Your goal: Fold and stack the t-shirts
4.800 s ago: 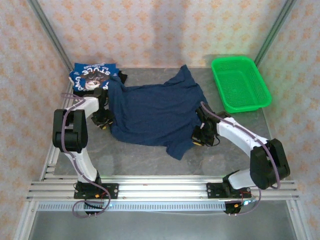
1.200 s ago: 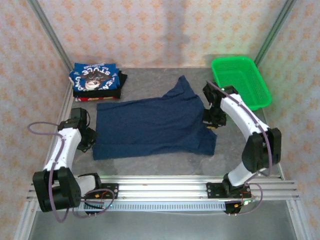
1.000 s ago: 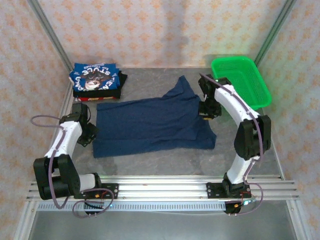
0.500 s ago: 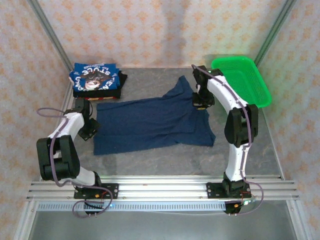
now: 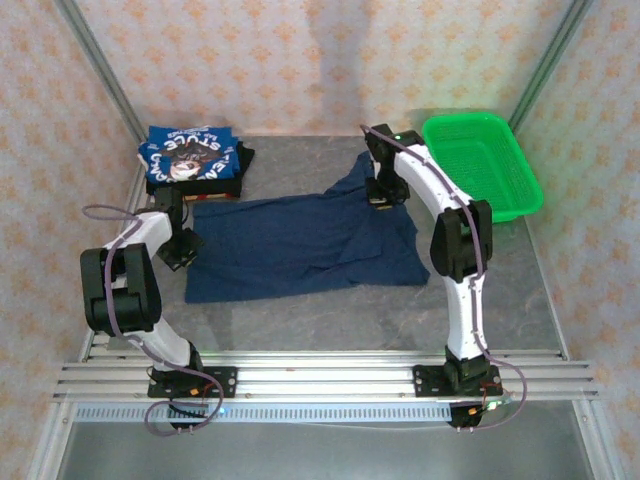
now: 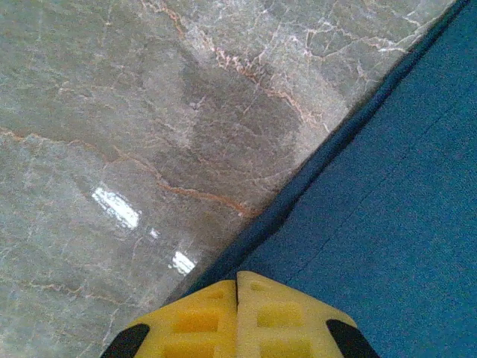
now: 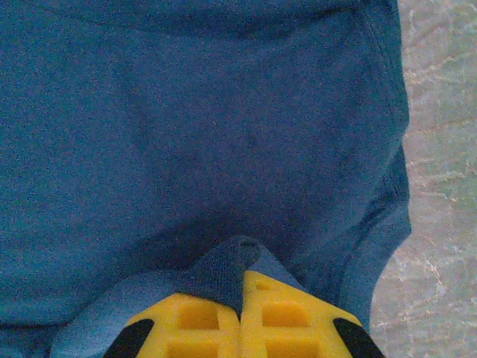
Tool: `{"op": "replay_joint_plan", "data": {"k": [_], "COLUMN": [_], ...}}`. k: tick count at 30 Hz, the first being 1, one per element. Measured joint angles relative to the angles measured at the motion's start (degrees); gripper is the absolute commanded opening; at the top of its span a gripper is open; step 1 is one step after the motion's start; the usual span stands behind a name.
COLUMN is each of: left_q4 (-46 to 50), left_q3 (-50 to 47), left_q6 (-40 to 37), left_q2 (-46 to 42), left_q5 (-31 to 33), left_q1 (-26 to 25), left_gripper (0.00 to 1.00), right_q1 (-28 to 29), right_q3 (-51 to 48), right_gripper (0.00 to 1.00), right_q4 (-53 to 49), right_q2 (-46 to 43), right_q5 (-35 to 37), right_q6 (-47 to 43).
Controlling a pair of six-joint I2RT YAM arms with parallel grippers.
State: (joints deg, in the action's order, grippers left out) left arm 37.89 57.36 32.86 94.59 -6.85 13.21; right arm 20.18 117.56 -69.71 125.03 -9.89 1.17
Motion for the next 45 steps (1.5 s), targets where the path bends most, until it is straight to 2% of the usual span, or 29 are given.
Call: {"op": "replay_joint_plan", "data": {"k": [31, 33, 34, 36, 37, 38, 41, 44, 45], "left_q4": [-2.91, -3.02, -3.08, -3.17, -3.50, -3.80, -3.50, -2.25, -1.88], "left_q3": [2.60, 2.60, 2.67, 2.93, 2.97, 2.99, 4.09, 7.52, 8.90], "left_q6": [0.17, 0.24, 0.26, 0.44, 0.70, 1.05, 2.64, 3.96, 4.42], "left_q2": [5.22, 5.31, 5.35, 5.60, 5.84, 6.14, 6.19, 5.55, 4.59], "left_q5": [-0.15, -0.13, -0.13, -0.17, -0.22, -0.26, -0.50, -0.83, -1.07], "left_q1": [-0.57, -0.76, -0.85, -0.85, -0.85, -0.85, -0.85, -0.85, -0.85], "left_gripper": [0.00, 0.00, 0.07, 0.35, 0.49, 0.57, 0.71, 0.79, 0.87], "right_q1": [2.19, 2.19, 2.19, 2.19, 2.19, 2.19, 2.05, 1.70, 1.49], "right_q3": [18.49, 19.67, 20.15, 21.20, 21.90, 22.40, 23.80, 23.89, 23.56], "right_gripper": [0.00, 0.09, 0.17, 0.24, 0.32, 0.37, 0.47, 0.56, 0.58], "right_q4": [0.55, 0.87, 1.05, 1.31, 1.51, 1.73, 2.82, 3.93, 4.11], "right_q2": [15.52, 16.17, 16.39, 16.79, 17.00, 17.05, 16.87, 15.37, 14.19], "right_q5": [-6.36, -6.93, -7.21, -7.78, -7.98, -8.00, -8.61, -9.86, -10.36], "right_q6": [-1.05, -1.01, -0.81, -0.46, 0.11, 0.42, 2.45, 4.74, 5.38]}}
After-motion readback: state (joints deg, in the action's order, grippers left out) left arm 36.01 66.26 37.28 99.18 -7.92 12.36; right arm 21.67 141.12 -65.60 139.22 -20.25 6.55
